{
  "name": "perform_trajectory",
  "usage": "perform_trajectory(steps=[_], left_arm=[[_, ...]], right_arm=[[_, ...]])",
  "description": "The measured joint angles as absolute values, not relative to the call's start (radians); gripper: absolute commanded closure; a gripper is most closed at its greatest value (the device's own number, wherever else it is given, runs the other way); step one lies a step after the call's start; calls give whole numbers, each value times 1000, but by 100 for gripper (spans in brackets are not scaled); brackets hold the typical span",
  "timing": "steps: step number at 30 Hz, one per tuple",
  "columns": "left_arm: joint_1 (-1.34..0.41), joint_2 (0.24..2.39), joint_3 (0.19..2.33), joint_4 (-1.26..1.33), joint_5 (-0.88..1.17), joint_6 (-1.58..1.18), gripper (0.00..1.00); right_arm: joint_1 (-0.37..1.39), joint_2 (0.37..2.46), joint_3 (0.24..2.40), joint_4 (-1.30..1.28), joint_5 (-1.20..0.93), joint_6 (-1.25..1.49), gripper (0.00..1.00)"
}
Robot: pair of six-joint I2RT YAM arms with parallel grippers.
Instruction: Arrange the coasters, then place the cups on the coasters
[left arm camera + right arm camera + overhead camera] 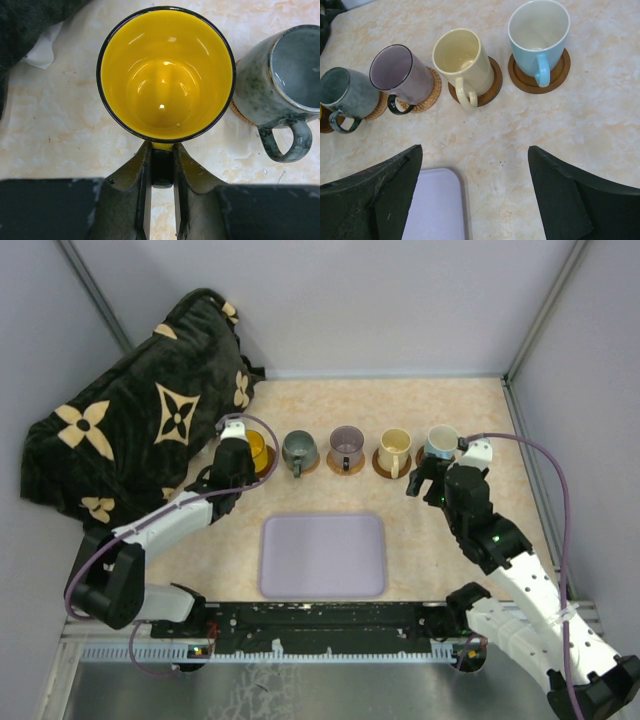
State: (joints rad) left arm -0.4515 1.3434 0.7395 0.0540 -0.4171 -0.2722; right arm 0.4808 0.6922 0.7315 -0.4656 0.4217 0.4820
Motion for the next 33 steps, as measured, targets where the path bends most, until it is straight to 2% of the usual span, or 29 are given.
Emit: perform_trajectory(steps=[17, 33], left_arm=[[-449, 1499, 775, 128, -405, -270, 100], [-434, 1522, 791, 135, -412, -268, 100]], right_arm=[[481, 656, 726, -516, 417, 515, 13], [481, 656, 699, -522, 406, 525, 13]])
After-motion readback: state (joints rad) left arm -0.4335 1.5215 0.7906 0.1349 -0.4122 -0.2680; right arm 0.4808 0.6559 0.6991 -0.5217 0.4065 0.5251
